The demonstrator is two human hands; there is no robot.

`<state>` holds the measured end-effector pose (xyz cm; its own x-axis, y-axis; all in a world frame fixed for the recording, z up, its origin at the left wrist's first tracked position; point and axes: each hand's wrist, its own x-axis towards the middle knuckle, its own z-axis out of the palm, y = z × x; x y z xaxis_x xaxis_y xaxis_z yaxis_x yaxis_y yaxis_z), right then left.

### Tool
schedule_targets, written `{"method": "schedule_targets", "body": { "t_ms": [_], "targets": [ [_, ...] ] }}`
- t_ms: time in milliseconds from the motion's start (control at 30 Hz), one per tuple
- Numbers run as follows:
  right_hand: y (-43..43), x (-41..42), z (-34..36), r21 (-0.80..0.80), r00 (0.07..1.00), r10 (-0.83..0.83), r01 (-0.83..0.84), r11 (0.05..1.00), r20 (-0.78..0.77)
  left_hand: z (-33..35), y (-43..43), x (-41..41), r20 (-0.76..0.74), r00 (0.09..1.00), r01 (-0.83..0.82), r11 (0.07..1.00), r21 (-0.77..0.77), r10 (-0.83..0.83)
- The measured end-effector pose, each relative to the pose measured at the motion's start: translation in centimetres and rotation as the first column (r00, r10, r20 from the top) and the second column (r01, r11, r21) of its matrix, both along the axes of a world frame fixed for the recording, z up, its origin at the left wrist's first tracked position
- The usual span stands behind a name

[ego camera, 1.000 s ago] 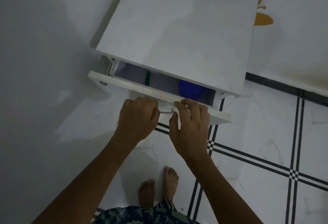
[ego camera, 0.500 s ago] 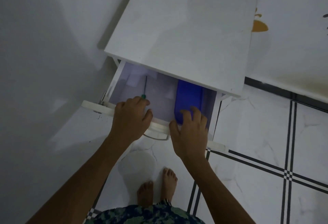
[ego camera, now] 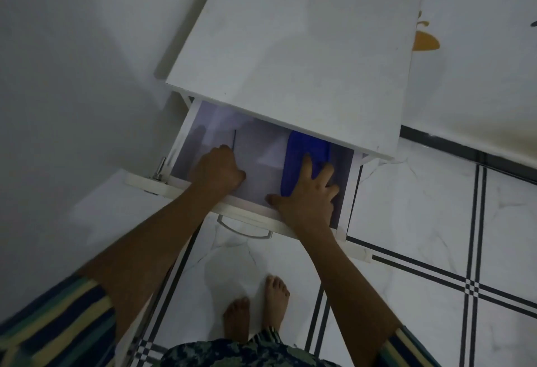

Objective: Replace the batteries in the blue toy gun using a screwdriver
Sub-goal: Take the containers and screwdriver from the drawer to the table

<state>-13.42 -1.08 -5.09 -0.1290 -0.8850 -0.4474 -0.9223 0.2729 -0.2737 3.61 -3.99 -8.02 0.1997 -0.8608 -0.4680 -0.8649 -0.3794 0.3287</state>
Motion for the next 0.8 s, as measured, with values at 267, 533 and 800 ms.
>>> {"method": "schedule_targets", "body": {
  "t_ms": [267,533,800],
  "targets": [
    [-0.4,-0.4,0.7,-0.145,0.996,-0.047,0.058,0.988,0.080,-0.1,-1.0,0.6,-0.283,0.895,-0.316,0.938,0.139,0.344],
    [0.6,-1.1,4.2,-0.260,0.981,0.026,0.026,0.965,0.193,8.7,4.0,0.0,-0.722,0.359,-0.649,0.714,0.262,0.591],
    [3.4,-0.6,7.5,-0.304,0.895,0.107,0.034,0.952,0.433,8.0,9.4,-1.1,-0.736,0.341,-0.743,0.647,0.170,0.585]
  ]
}}
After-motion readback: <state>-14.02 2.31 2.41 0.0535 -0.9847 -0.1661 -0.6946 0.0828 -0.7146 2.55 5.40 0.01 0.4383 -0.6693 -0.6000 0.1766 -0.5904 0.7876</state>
